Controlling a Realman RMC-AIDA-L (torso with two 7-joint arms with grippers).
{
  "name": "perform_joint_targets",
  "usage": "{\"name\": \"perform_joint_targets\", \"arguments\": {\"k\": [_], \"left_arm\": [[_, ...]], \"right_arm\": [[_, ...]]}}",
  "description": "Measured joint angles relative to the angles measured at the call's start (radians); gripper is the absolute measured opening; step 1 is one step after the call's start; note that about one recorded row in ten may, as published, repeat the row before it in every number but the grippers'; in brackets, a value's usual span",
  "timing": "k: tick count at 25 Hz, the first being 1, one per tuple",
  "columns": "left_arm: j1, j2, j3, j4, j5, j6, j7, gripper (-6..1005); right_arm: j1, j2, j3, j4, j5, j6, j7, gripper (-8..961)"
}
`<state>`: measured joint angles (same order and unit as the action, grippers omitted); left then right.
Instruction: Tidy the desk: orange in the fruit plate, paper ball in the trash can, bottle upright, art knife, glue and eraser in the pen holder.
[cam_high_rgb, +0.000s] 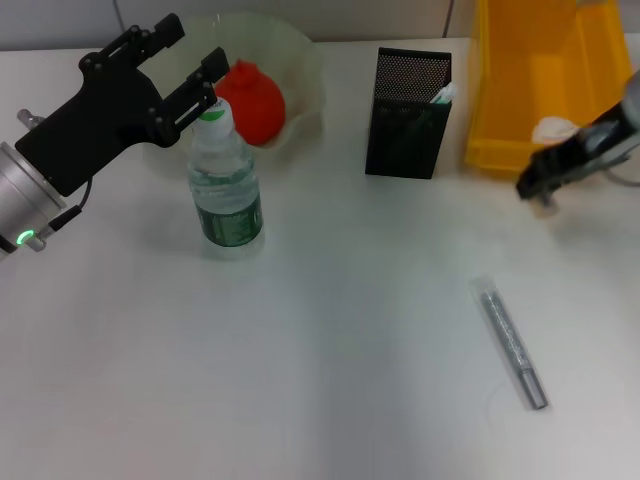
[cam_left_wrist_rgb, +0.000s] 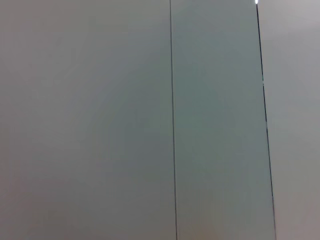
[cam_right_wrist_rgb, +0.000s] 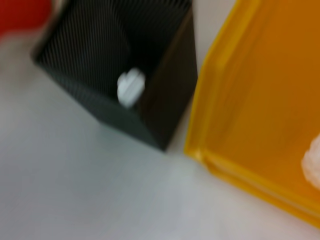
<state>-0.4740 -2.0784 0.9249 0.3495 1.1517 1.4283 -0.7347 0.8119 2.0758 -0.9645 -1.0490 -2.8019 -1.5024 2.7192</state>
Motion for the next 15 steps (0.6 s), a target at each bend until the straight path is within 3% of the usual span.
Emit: {"name": "perform_joint_targets", "arguments": {"k": [2, 5, 8, 12, 15], "left_arm": [[0.000, 0.000, 0.000, -0.005, -0.002, 0.000, 0.000, 623], [-0.001, 0.000, 0.003, -0.013, -0.013, 0.000, 0.000, 623], [-0.004, 0.000, 0.003, -0.014, -0.015, 0.000, 0.000, 623], [-0.010, 0.000, 0.004, -0.014, -0.015, 0.000, 0.000, 623], [-0.011, 0.000, 0.004, -0.014, -0.015, 0.000, 0.000, 623]], "right_arm": [[-0.053, -0.006, 0.051, -0.076, 0.117, -0.010, -0.051, 257], [-0.128, -0.027, 0.131, -0.070, 0.418, 0.027, -0.236, 256], [-0.170, -0.053, 0.186, 0.085, 0.769, 0.096, -0.528, 256], [-0.165, -0.070, 0.222, 0.307, 1.023, 0.196, -0.909, 256], [-0.151, -0.066, 0.218, 0.348, 1.046, 0.237, -1.013, 257]]}}
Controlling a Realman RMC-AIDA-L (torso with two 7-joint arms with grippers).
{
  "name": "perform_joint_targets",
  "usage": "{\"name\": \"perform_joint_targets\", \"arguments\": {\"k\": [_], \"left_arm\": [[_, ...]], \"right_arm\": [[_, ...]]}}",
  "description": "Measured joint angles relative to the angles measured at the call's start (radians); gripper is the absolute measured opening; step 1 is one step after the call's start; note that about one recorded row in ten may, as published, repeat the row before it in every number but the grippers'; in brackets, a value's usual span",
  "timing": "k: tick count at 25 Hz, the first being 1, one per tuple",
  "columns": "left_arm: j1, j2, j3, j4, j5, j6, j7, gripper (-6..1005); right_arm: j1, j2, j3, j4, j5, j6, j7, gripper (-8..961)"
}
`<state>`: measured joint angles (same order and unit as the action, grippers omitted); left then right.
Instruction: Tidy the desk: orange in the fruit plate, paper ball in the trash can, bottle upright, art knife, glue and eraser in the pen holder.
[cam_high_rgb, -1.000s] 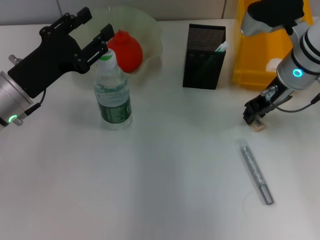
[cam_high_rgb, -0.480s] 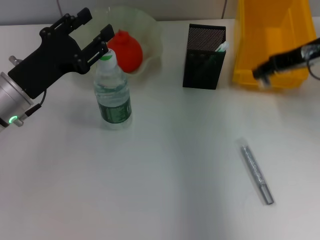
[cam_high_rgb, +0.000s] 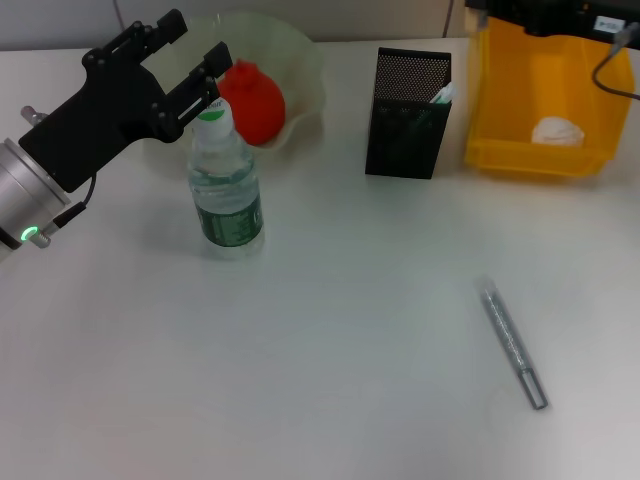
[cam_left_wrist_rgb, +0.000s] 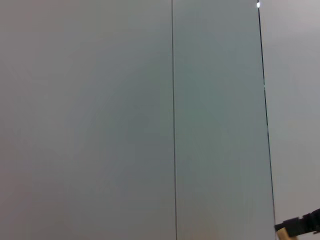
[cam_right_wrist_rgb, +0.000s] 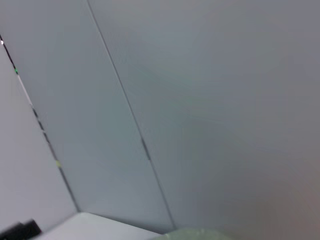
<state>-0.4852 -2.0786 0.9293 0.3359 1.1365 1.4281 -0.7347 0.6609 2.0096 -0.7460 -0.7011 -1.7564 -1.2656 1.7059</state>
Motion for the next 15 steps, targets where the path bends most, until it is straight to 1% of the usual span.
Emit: {"name": "perform_joint_targets", "arguments": {"k": [3, 5, 7, 10, 12, 15], "left_arm": [[0.000, 0.000, -0.001, 0.000, 0.000, -0.002, 0.000, 623], [0.000, 0.000, -0.001, 0.000, 0.000, -0.003, 0.000, 624], [-0.001, 0.000, -0.002, 0.000, 0.000, -0.007, 0.000, 624], [-0.001, 0.000, -0.002, 0.000, 0.000, -0.007, 0.000, 624], [-0.001, 0.000, -0.004, 0.000, 0.000, -0.008, 0.000, 624], [0.001, 0.000, -0.004, -0.003, 0.000, -0.009, 0.000, 624]], "right_arm": [[0.016, 0.014, -0.027, 0.013, -0.003, 0.068, -0.069, 257], [0.030, 0.025, -0.062, 0.021, -0.005, 0.115, -0.104, 257], [0.050, 0.026, -0.103, 0.044, -0.005, 0.165, -0.114, 257], [0.088, 0.020, -0.148, 0.096, -0.005, 0.230, -0.114, 257], [0.107, 0.019, -0.160, 0.123, -0.018, 0.264, -0.114, 257], [0.117, 0.024, -0.162, 0.133, -0.046, 0.300, -0.114, 257]]}}
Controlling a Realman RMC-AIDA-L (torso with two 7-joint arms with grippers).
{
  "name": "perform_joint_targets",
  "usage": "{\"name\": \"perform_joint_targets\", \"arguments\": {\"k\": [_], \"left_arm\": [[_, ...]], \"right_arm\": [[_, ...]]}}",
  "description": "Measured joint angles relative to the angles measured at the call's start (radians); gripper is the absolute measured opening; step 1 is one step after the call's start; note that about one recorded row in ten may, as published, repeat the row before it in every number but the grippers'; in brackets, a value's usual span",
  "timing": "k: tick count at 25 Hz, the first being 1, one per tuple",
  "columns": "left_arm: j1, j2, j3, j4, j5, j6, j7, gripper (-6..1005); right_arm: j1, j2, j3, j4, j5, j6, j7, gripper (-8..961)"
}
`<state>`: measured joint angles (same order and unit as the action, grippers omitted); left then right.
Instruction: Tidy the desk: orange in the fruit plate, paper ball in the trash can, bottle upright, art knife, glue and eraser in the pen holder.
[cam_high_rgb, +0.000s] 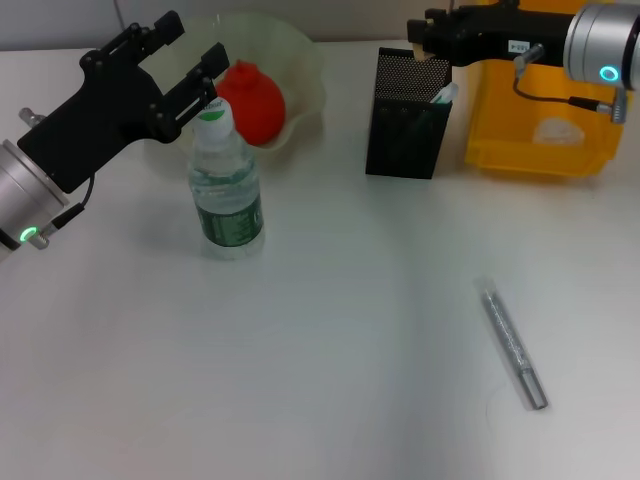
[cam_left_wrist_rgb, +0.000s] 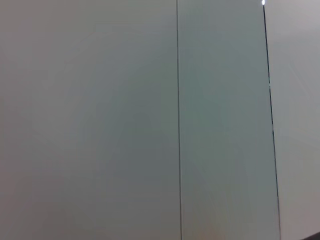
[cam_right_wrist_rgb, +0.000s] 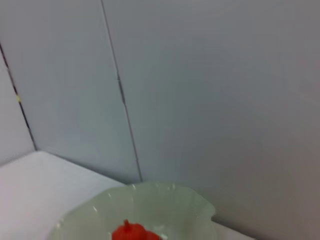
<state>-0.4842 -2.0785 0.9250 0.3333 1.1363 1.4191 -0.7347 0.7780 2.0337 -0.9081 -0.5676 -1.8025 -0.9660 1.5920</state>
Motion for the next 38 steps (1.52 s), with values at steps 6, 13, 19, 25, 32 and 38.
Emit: {"name": "perform_joint_targets", "arguments": {"k": [6, 13, 19, 25, 32, 38], "left_arm": [[0.003, 0.000, 0.001, -0.006, -0.006, 0.001, 0.000, 624], [0.008, 0.000, 0.004, -0.007, -0.007, 0.006, 0.000, 625], [0.009, 0.000, 0.008, -0.007, -0.007, 0.009, 0.000, 625], [0.010, 0.000, 0.009, -0.008, -0.007, 0.018, 0.000, 625], [-0.002, 0.000, 0.009, -0.008, -0.007, 0.020, 0.000, 625], [-0.009, 0.000, 0.009, -0.008, -0.007, 0.016, 0.000, 626]], "right_arm": [[0.000, 0.003, -0.001, 0.001, -0.014, 0.002, 0.008, 256], [-0.016, -0.005, -0.002, -0.018, -0.013, -0.029, 0.100, 281], [-0.055, -0.010, -0.002, -0.084, -0.023, -0.078, 0.184, 457], [-0.134, -0.002, -0.002, -0.424, -0.204, -0.294, 0.536, 454], [-0.037, 0.000, -0.010, -0.709, -0.555, -0.699, 1.000, 444], [0.079, 0.007, -0.074, -0.584, -0.784, -0.777, 1.118, 439]]}}
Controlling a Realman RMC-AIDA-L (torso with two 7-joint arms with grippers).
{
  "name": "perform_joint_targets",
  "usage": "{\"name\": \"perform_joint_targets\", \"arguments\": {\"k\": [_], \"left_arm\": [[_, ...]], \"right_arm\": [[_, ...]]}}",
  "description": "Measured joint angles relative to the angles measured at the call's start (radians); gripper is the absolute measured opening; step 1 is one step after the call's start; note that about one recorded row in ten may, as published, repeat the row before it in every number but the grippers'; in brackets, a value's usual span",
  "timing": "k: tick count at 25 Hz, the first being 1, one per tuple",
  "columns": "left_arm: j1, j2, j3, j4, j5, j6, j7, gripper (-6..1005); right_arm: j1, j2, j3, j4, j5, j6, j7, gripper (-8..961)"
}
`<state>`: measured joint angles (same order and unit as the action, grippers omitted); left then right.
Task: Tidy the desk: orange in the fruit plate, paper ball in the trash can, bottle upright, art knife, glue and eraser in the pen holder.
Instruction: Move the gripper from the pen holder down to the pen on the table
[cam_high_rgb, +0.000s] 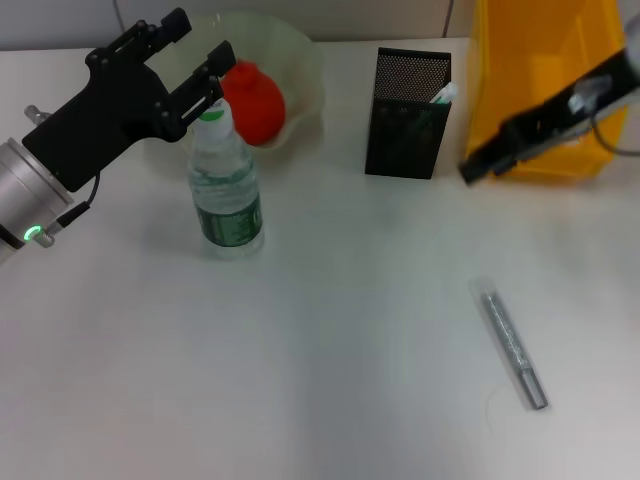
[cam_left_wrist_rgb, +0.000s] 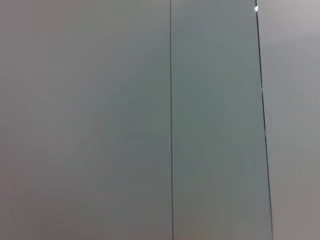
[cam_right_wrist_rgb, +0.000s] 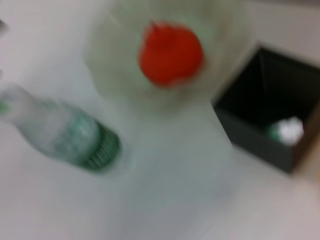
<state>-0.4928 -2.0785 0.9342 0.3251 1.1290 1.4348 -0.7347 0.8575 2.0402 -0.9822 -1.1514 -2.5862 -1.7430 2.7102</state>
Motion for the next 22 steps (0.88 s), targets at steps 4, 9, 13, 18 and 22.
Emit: {"name": "perform_joint_targets", "arguments": {"k": [4, 9, 13, 18, 22], "left_arm": [[-0.002, 0.000, 0.000, 0.000, 0.000, -0.003, 0.004, 626], [-0.002, -0.001, 0.000, -0.004, 0.000, 0.000, 0.012, 626], [0.006, -0.001, -0.001, -0.010, 0.000, 0.003, 0.012, 626], [0.010, -0.002, -0.002, -0.011, 0.000, 0.004, 0.012, 626], [0.012, -0.002, 0.000, -0.011, 0.000, 0.005, 0.014, 627]], "right_arm": [[0.077, 0.021, -0.018, 0.160, -0.123, 0.042, 0.003, 436], [0.138, 0.035, -0.110, 0.337, -0.149, 0.128, 0.000, 432], [0.152, 0.036, -0.163, 0.379, -0.152, 0.137, 0.027, 428], [0.162, 0.039, -0.219, 0.408, -0.195, 0.133, 0.081, 424], [0.164, 0.041, -0.226, 0.438, -0.202, 0.127, 0.095, 420]]}}
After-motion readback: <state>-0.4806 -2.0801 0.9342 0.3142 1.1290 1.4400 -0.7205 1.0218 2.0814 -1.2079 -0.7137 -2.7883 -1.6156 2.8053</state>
